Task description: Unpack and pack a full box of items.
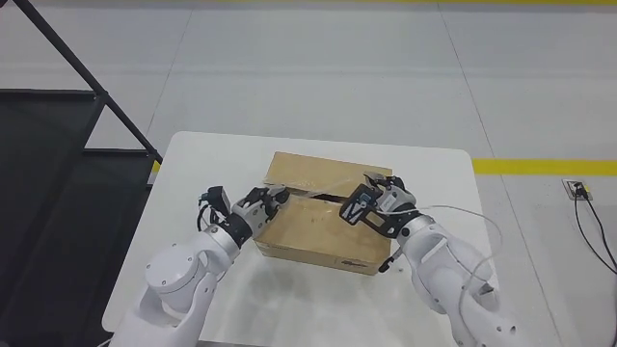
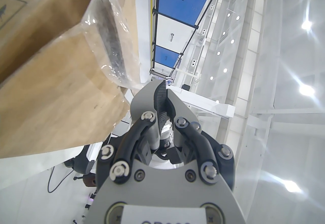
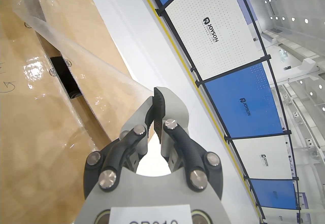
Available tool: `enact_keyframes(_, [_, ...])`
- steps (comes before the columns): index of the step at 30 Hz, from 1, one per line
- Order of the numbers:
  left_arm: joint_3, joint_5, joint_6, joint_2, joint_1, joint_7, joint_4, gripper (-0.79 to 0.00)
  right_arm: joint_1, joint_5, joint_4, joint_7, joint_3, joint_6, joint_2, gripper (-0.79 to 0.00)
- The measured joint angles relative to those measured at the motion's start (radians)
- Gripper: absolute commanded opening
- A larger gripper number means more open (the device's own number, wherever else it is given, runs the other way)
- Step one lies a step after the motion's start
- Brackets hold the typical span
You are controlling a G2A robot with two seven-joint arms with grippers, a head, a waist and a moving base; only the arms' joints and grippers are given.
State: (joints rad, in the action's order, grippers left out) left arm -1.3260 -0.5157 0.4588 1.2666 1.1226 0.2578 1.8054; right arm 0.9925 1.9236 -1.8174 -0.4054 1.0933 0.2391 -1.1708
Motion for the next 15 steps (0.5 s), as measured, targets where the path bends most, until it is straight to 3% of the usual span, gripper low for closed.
enact_keyframes(6, [0.058, 0.044, 0.075, 0.008, -0.079, -0.062, -0.038, -0.785, 0.001, -0.005, 0.013, 0.017, 0.009, 0.007, -0.005, -0.785])
enact_keyframes(15, [0.132, 0.049, 0.129, 0.022, -0.168, -0.055, -0.129, -0.785, 0.020, 0.006, 0.011, 0.040, 0.028, 0.012, -0.008, -0.785])
